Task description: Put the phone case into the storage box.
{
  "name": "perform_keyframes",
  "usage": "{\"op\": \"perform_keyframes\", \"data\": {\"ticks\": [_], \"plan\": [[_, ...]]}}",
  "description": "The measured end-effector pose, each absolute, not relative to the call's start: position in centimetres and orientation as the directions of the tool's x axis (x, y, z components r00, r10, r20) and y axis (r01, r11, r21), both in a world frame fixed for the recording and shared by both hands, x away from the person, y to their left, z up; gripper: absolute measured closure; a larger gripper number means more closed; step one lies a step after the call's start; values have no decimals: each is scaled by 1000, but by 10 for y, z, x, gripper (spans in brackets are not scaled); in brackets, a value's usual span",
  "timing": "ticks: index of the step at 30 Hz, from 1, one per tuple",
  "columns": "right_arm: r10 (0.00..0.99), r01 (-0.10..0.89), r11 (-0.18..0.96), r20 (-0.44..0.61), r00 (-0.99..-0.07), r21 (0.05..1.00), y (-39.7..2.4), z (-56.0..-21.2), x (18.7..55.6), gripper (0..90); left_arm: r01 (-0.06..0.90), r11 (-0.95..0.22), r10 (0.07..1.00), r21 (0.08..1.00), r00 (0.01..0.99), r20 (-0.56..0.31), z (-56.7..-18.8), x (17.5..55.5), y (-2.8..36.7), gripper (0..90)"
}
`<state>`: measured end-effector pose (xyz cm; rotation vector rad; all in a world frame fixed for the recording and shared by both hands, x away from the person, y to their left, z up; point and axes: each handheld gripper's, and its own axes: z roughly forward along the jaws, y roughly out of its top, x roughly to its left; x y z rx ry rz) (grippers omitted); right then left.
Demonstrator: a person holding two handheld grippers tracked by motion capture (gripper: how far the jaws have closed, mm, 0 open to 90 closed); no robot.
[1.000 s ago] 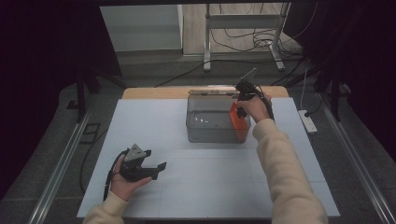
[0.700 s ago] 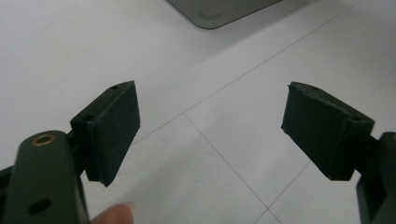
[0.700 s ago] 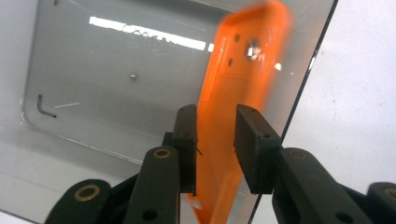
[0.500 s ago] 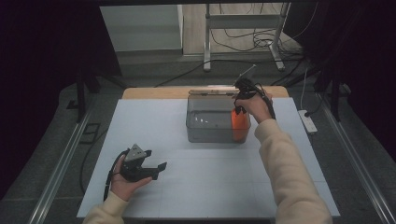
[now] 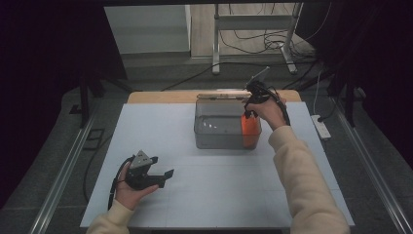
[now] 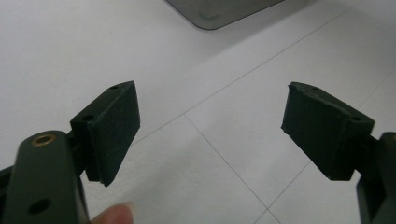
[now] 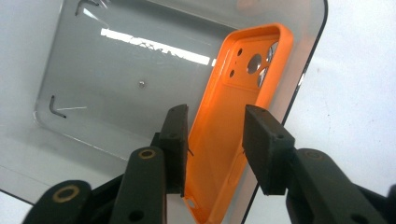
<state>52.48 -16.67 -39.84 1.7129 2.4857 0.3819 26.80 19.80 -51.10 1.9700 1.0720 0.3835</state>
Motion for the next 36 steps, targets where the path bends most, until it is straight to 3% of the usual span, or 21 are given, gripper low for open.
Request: {"op": "perform_keyframes", "data": {"ticks": [14, 21, 36], "plan": [[917, 877, 331, 100, -386, 347, -175, -388, 516, 438, 544, -284, 800, 790, 588, -117, -511, 268, 198, 190], [876, 816, 359, 137, -462, 454, -177, -383, 504, 384, 547, -278, 801, 790, 586, -123, -512, 269, 198, 190], [814, 712, 380, 151, -560, 590, -188, -381, 480, 353, 549, -278, 798, 788, 589, -129, -512, 271, 197, 189]]}}
